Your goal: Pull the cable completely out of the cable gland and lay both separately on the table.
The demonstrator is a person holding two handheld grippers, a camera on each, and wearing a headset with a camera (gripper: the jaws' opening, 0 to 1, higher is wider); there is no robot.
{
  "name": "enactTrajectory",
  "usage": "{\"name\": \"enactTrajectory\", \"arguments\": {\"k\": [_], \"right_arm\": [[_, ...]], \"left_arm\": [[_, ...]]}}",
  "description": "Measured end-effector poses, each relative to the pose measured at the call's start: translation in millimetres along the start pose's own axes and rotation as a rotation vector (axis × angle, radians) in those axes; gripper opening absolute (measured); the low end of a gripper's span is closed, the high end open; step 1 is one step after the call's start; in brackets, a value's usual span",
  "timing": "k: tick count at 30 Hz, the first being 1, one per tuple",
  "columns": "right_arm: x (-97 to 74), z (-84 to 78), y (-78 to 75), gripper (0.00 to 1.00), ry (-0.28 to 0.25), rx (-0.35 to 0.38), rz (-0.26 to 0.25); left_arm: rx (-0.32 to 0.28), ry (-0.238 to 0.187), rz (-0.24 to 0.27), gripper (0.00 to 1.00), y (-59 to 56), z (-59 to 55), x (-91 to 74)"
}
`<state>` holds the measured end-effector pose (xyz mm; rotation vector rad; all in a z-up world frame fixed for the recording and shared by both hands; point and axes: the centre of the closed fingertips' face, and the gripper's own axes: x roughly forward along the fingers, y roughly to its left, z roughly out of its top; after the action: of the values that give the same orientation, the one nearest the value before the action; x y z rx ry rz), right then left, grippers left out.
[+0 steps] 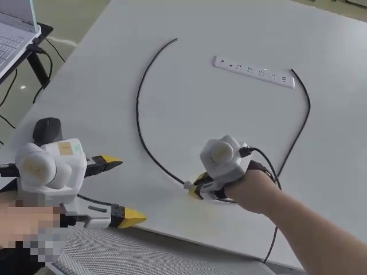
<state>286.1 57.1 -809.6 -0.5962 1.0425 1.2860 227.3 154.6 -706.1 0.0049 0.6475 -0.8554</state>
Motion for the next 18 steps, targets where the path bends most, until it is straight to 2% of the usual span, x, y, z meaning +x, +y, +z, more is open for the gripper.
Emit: {"name": "enactTrajectory", "arguments": {"k": [5, 13, 18], "right_arm": [[-11.2, 1.4, 3.2, 0.08, -0.015, -0.001, -0.005], [-28.3, 6.3, 7.3, 0.07, -0.040, -0.012, -0.018], [-41.4, 8.7, 11.8, 0.07, -0.051, -0.024, -0.025]], "left_arm": [[0.017, 0.001, -0.013, 0.81, 0.1, 4.5, 4.6], [0.051, -0.001, -0.047, 0.80, -3.9, 17.8, 16.0], [0.079, 0.008, -0.079, 0.80, -7.4, 24.8, 28.4]]}}
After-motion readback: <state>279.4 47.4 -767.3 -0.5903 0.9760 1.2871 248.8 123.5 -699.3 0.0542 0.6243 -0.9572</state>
